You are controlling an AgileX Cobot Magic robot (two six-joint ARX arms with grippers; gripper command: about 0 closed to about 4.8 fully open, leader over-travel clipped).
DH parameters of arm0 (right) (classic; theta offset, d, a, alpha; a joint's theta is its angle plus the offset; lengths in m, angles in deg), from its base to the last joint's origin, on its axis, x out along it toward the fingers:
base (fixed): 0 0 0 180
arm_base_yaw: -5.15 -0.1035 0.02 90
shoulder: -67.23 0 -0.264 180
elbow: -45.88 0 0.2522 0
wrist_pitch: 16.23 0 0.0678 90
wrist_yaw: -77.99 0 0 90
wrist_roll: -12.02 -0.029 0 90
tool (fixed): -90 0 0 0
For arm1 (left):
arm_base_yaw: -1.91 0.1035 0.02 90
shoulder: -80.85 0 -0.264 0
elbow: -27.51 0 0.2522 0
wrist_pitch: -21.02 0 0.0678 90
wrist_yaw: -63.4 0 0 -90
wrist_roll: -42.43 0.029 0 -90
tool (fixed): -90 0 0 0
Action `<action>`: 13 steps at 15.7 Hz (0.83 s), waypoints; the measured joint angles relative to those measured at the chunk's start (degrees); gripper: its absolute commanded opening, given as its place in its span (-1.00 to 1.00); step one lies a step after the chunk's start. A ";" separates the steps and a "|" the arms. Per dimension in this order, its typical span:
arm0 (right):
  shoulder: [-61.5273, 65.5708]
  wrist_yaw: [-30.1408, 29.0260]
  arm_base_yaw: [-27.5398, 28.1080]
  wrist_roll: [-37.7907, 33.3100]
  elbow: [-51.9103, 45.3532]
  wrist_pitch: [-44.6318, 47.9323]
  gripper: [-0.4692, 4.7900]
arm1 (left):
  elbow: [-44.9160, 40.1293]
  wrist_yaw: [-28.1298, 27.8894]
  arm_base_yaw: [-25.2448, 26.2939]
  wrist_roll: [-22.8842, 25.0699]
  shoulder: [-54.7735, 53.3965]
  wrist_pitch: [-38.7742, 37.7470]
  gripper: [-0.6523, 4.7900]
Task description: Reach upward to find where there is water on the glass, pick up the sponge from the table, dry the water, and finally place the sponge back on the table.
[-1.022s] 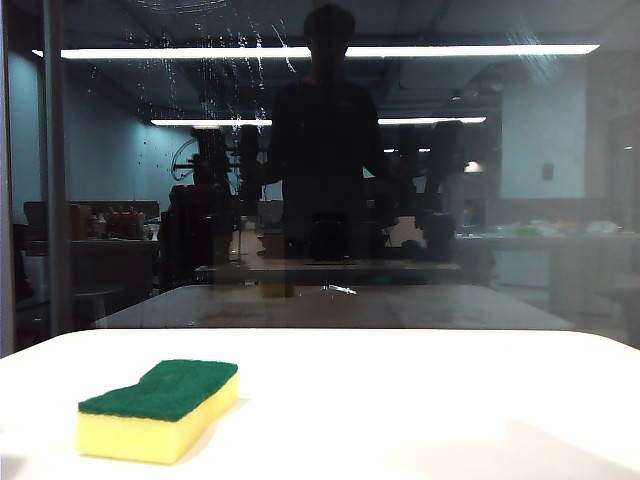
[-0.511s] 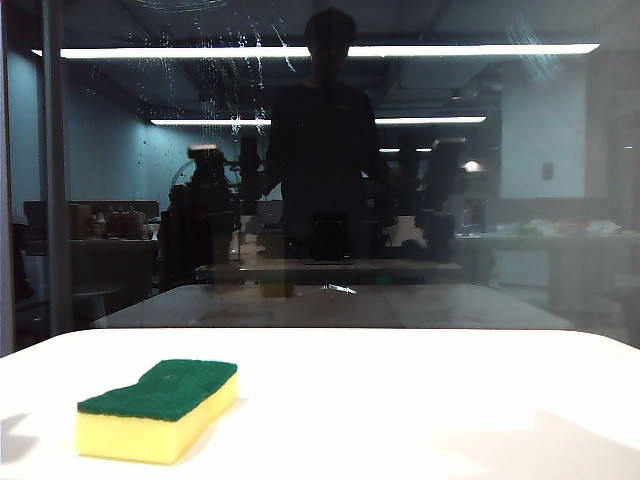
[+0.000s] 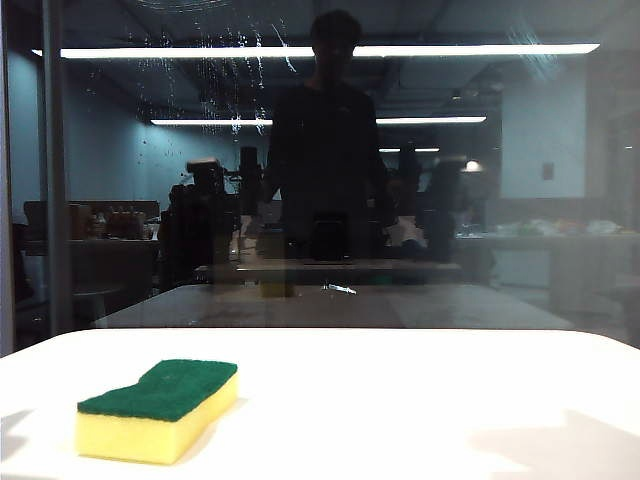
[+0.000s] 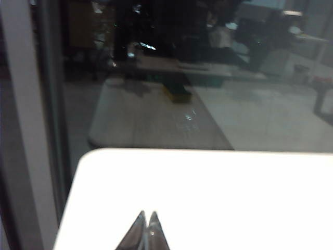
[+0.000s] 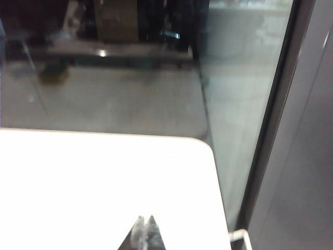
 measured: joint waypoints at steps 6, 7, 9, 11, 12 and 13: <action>-0.07 -0.04 0.00 -0.02 -2.51 3.15 -0.84 | -0.55 0.17 0.00 0.00 0.02 2.10 -0.78; -0.07 -0.02 0.00 -0.02 -2.51 3.28 -0.84 | -0.55 0.17 0.00 0.00 0.02 2.14 -0.78; -0.07 -0.04 0.00 -0.02 -2.51 3.26 -0.84 | -0.55 0.17 0.00 0.00 0.02 2.14 -0.78; -0.07 -0.04 0.00 -0.02 -2.51 3.26 -0.84 | -0.55 0.17 0.00 0.00 0.02 2.12 -0.78; -0.07 -0.02 0.00 -0.02 -2.51 3.23 -0.84 | -0.55 0.17 0.00 0.00 0.02 2.10 -0.78; -0.07 -0.04 0.00 -0.02 -2.51 3.23 -0.84 | -0.55 0.17 0.00 0.00 0.02 2.08 -0.78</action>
